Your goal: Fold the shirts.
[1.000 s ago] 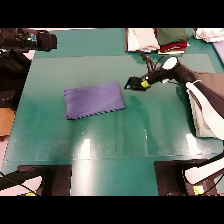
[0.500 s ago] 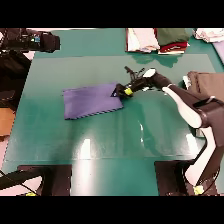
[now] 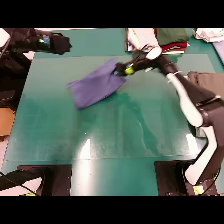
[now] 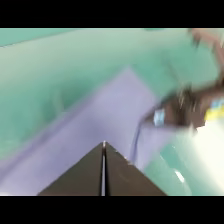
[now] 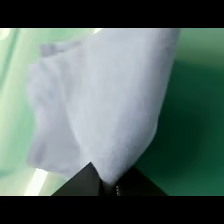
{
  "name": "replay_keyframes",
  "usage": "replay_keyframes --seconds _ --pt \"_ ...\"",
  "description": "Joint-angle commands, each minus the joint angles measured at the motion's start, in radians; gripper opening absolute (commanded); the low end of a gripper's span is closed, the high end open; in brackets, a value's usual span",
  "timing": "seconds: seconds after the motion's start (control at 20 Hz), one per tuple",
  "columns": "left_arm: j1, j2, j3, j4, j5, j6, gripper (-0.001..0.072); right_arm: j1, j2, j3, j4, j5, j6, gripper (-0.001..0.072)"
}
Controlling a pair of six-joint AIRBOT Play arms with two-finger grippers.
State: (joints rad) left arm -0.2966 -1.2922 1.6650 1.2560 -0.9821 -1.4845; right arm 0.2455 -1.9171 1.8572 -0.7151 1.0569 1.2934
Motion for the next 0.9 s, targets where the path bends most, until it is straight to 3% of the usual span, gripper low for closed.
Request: replay_keyframes --seconds 0.0,0.15,0.25,0.55,0.85 --pt "-0.093 0.000 0.000 -0.003 0.026 0.002 0.0025 -0.165 0.127 0.040 -0.241 0.079 0.067 0.0015" --pt "-0.145 0.000 0.000 -0.003 0.061 0.001 0.0025 -0.368 0.233 0.040 -0.408 0.168 0.109 0.0016" --pt "-0.161 0.000 0.000 -0.004 0.075 0.001 0.0025 -0.512 0.280 0.040 -0.438 0.185 0.112 0.0015" --pt "-0.163 0.000 0.000 -0.007 0.085 -0.008 0.0025 -0.843 0.291 0.040 -0.324 0.166 0.112 0.0015" --pt "-0.163 0.000 0.000 -0.016 0.084 -0.009 0.0025 -0.875 0.341 0.040 -0.300 0.024 0.112 0.0015"
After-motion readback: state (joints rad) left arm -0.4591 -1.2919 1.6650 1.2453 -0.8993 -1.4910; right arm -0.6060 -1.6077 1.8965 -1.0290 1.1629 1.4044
